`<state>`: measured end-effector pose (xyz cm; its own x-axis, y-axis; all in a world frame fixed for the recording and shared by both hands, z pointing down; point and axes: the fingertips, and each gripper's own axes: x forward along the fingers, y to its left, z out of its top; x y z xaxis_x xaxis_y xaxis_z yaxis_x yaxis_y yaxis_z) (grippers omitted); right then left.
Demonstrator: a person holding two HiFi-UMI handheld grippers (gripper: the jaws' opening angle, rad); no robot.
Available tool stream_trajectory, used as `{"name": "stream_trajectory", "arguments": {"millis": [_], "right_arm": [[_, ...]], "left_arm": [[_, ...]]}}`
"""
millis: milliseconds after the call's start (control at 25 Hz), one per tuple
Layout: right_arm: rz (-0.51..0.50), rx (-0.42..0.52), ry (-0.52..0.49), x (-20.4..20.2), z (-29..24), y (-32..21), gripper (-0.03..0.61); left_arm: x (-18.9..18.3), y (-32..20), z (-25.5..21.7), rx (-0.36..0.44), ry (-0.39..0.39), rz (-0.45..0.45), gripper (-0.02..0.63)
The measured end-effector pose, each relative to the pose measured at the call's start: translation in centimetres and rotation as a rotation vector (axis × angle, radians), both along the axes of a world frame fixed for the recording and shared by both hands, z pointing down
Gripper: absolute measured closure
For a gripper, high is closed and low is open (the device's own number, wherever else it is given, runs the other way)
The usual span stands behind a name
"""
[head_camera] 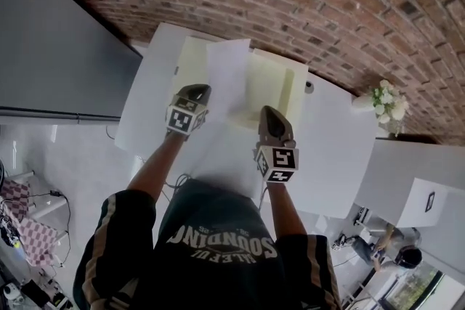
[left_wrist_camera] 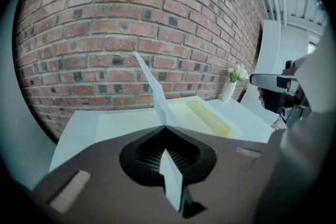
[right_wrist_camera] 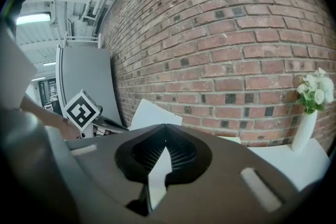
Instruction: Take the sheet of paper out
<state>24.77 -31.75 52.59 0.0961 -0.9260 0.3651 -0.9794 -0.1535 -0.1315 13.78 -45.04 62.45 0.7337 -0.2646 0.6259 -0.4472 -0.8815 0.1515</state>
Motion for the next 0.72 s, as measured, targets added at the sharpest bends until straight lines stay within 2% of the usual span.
{"name": "stream_trajectory", "arguments": {"millis": [400, 720], "right_arm": [[-0.011, 0.062, 0.05, 1.2, -3.6, -0.6, 0.578], [-0.037, 0.099, 0.075, 0.7, -5.4, -1.2, 0.578]], "left_arm": [[-1.5, 0.2, -7.5, 0.11, 0.119, -0.036, 0.603], [-2.7, -0.3, -10.8, 0.221, 0.137, -0.047, 0.603]]}}
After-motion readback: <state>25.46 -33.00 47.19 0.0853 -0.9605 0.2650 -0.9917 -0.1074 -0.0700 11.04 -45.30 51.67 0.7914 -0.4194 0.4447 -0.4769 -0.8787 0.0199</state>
